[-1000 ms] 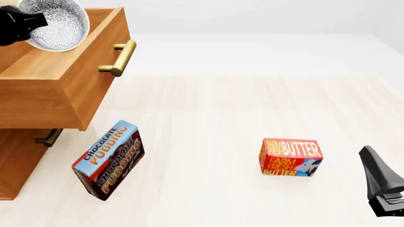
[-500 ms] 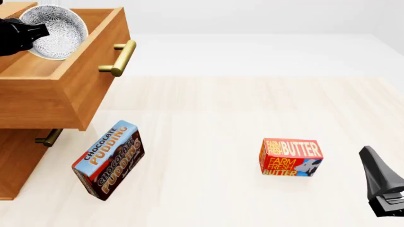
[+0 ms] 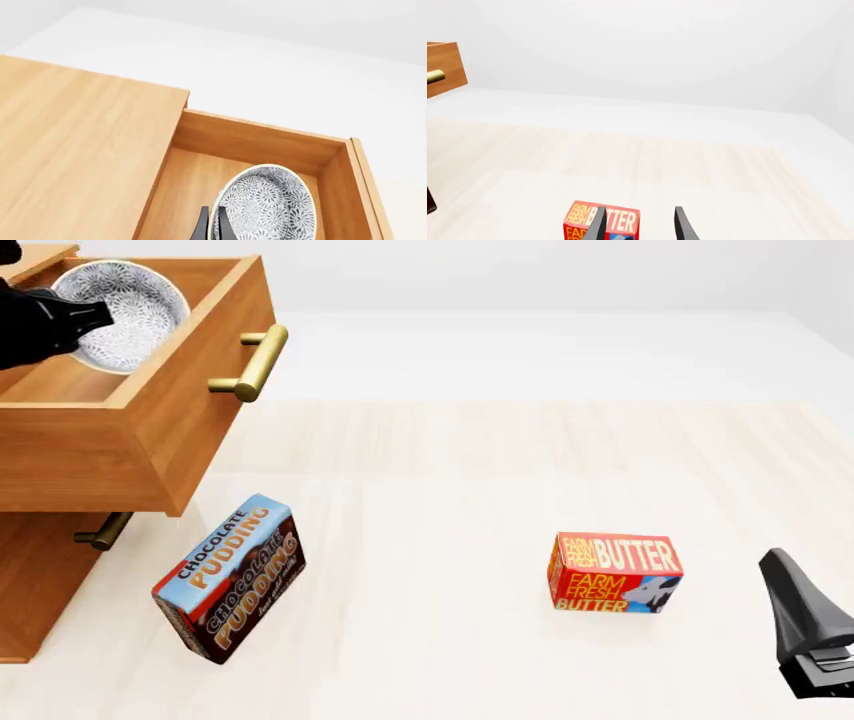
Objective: Put the bowl in the top drawer of the cabinet.
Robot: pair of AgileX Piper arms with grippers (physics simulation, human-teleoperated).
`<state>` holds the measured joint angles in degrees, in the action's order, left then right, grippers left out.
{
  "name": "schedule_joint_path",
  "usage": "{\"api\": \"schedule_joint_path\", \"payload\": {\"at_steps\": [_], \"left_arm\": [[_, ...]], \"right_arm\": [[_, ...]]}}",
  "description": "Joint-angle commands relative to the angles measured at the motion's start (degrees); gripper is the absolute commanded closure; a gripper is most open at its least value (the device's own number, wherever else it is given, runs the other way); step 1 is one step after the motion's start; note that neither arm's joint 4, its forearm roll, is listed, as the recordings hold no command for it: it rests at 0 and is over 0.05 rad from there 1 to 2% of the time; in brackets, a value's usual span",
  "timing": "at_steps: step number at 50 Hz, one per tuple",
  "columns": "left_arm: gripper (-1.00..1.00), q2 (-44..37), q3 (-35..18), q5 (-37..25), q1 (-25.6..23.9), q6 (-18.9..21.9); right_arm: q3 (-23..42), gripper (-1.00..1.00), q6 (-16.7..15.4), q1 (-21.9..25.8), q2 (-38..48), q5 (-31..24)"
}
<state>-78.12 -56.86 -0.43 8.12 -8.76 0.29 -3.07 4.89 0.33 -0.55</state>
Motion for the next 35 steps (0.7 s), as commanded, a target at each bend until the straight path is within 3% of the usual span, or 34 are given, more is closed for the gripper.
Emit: {"api": "schedule_joint_path", "payload": {"at_steps": [1,12,13,35], "left_arm": [[1.0,-2.64,-0.13,0.42,1.57,-0.14],[1.0,-2.8,0.1,0.37,1.82,0.03],[-1.0,-2.89,0.04,0.3,1.97,0.01],[-1.0,-1.0,0.66,0.61,1.34,1.41]], "right_arm": [[-0.01,-1.0,0.01,0.0,0.02,0.01],[0.0,-1.0,0.03,0.02,-0.09,-0.09],[0.01,-1.0,0.01,0.01,-0.09,-0.09],[-0.11,-1.0,0.08,0.03,-0.09,-0.24]]}}
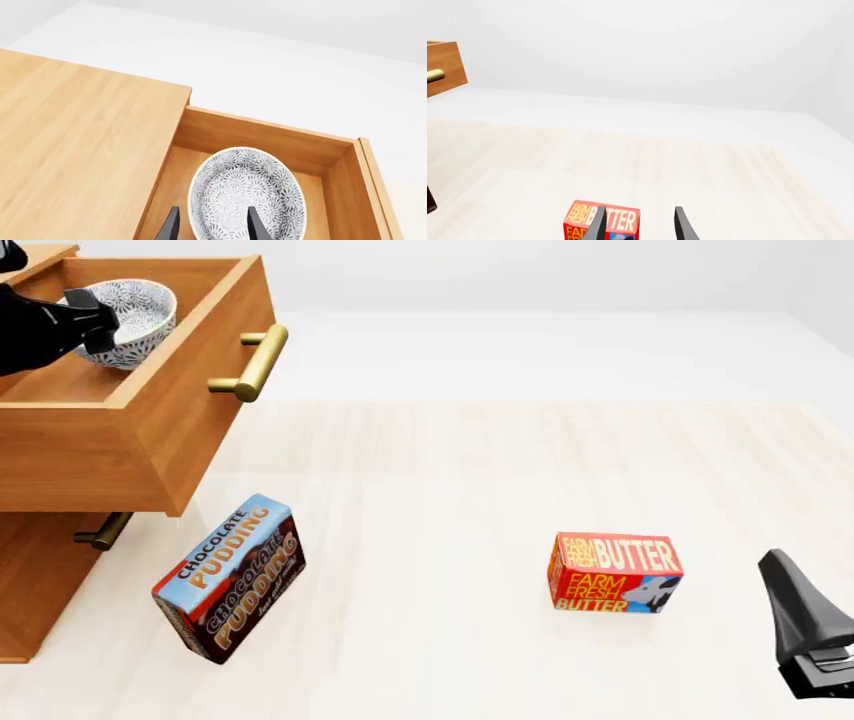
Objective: Put the bowl in the top drawer of the cabinet.
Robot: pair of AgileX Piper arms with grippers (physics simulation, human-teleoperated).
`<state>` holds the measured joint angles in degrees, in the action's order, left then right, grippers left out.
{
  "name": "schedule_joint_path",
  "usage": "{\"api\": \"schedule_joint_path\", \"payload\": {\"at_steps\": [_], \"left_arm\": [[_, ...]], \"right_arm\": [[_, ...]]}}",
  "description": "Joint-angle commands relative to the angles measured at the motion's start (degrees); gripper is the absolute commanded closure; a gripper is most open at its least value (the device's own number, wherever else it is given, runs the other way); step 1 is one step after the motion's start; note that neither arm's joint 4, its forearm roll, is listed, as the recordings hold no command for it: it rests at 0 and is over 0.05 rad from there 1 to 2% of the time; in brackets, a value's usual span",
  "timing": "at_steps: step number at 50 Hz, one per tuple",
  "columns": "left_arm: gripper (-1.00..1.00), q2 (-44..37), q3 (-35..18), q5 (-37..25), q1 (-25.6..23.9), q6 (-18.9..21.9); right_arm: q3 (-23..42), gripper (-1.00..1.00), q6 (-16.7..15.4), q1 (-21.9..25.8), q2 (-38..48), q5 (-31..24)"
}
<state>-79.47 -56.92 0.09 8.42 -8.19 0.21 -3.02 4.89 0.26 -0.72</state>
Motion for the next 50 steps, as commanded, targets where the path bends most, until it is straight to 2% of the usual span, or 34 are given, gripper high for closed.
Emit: {"api": "schedule_joint_path", "payload": {"at_steps": [1,18,34,50], "left_arm": [[-1.0,0.5,0.8,0.11,1.11,0.91],[-1.0,7.6,2.56,1.41,-0.04,2.62],[-1.0,14.67,4.26,-0.53,-2.67,3.41],[-1.0,17.8,5.26,-2.15,-5.3,4.49]], "right_arm": [[-0.04,-1.0,0.03,0.02,-0.01,-0.08],[-0.09,-1.0,-0.07,0.16,0.27,0.07],[-0.05,-1.0,-0.12,0.25,0.34,0.18],[-0.02,-1.0,-0.05,0.2,0.1,-0.01]]}}
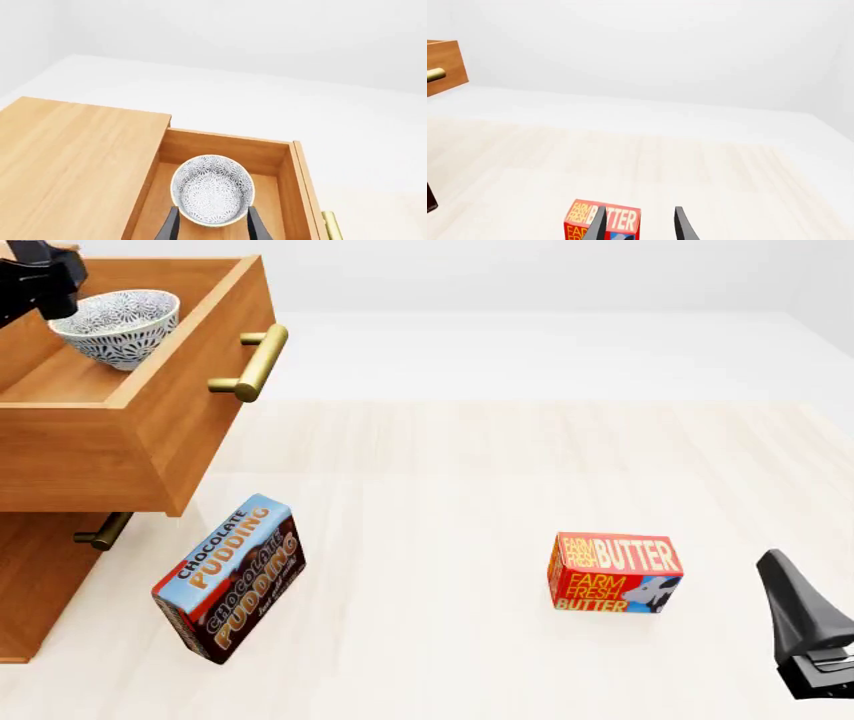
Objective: Put the bowl in the top drawer of the cabinet.
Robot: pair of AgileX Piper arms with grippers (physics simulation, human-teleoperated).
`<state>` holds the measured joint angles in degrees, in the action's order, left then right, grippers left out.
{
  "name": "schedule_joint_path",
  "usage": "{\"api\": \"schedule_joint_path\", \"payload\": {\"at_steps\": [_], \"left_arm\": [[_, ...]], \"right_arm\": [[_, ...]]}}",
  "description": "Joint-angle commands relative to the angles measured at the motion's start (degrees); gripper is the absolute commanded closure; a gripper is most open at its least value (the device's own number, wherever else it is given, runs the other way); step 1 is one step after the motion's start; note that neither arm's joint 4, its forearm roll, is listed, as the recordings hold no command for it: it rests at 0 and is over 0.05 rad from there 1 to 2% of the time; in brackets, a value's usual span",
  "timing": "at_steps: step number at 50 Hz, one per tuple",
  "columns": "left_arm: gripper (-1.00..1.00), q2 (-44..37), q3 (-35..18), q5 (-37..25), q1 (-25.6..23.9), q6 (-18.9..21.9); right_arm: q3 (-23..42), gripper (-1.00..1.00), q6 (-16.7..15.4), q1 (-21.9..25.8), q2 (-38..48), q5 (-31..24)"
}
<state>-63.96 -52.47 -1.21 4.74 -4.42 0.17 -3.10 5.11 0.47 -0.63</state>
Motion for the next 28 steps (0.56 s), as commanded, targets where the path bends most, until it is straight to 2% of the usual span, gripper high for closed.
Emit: {"api": "schedule_joint_path", "payload": {"at_steps": [1,28], "left_arm": [[-1.0,2.52,0.84,-1.02,-1.8,0.64],[-1.0,10.71,2.03,-5.25,-7.72,2.03]], "right_arm": [[0.01,-1.0,0.01,-0.01,-0.14,-0.11],[0.05,-1.0,0.19,0.12,-0.27,-0.21]]}}
